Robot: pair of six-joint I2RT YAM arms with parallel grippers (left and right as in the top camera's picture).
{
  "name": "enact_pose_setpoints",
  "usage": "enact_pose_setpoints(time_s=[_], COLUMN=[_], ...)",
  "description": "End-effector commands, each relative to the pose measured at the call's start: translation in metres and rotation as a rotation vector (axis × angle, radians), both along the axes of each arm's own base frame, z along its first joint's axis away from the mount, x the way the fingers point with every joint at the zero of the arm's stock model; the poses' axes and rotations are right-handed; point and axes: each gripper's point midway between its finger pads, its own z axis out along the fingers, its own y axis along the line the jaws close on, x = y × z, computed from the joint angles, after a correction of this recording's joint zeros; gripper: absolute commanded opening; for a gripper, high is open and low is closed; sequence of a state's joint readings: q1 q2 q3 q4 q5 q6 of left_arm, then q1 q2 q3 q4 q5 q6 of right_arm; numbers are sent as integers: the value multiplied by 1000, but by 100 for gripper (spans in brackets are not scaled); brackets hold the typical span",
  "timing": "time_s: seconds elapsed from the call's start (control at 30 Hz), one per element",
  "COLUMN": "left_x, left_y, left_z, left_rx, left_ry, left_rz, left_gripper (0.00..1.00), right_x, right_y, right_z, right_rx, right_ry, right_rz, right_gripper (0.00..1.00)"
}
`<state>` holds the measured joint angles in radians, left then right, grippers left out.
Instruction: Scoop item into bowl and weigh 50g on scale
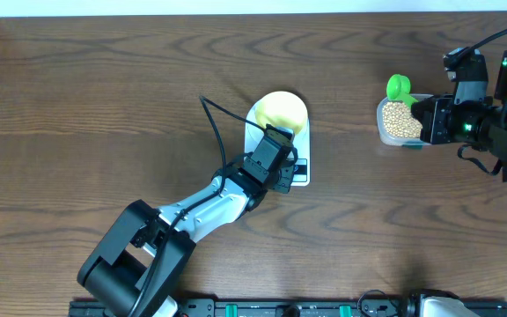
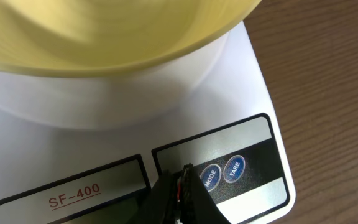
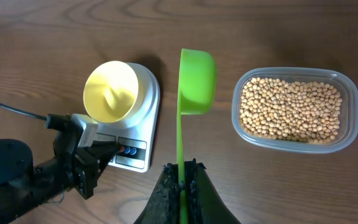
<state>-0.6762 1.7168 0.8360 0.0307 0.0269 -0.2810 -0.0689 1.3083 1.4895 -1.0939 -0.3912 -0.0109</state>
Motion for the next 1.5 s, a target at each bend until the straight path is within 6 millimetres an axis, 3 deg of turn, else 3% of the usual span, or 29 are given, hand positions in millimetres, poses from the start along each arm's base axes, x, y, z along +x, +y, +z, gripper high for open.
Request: enact_pose_setpoints(time_s=[0.0, 1.2, 1.47], left_x=[-3, -12, -12], left_y=[6, 8, 22], left_z=[-10, -34, -38], left_rx=[32, 58, 120], left_ry=[11, 76, 76], left_rz=[-2, -15, 17], left_gripper=[7, 7, 7], right_x=[0, -2, -2], right_y=[2, 2, 2], right_z=[0, -1, -2], right_rx=[-4, -3, -3], right_ry=[-4, 6, 8], right_rz=[8, 9, 9], right_gripper=[1, 1, 1])
